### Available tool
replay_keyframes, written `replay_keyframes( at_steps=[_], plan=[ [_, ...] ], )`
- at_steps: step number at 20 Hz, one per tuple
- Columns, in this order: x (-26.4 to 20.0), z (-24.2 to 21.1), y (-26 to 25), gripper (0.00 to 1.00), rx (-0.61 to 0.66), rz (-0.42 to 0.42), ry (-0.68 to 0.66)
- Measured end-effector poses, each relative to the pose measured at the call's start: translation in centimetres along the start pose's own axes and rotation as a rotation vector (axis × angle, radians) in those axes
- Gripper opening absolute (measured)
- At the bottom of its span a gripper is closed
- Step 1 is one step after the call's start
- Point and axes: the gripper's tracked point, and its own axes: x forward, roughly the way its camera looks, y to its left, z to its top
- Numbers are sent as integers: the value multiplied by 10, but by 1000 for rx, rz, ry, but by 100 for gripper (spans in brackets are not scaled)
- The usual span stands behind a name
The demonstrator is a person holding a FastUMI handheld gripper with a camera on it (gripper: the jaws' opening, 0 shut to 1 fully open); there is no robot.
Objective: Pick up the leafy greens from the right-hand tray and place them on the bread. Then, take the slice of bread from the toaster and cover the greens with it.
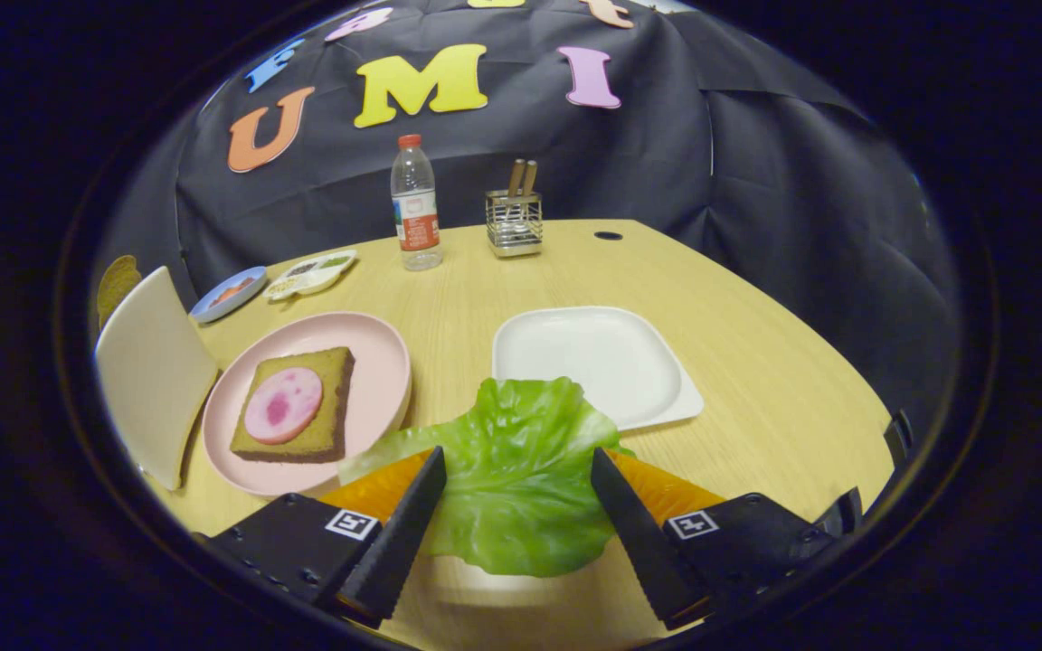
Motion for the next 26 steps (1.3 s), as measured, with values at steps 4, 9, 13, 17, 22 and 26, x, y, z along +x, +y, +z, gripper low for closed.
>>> replay_keyframes(
  at_steps=[4, 9, 13, 17, 22, 26],
  plan=[
    [2, -3, 5, 92, -1, 29, -10],
    [2, -3, 12, 26, 31, 89, -3],
    [-11, 1, 11, 1, 2, 67, -33],
    [-46, 29, 16, 0, 3, 78, -121],
    [-90, 69, 61, 0, -52, 136, -222],
    [-100, 78, 119, 0, -95, 219, -237]
  ],
)
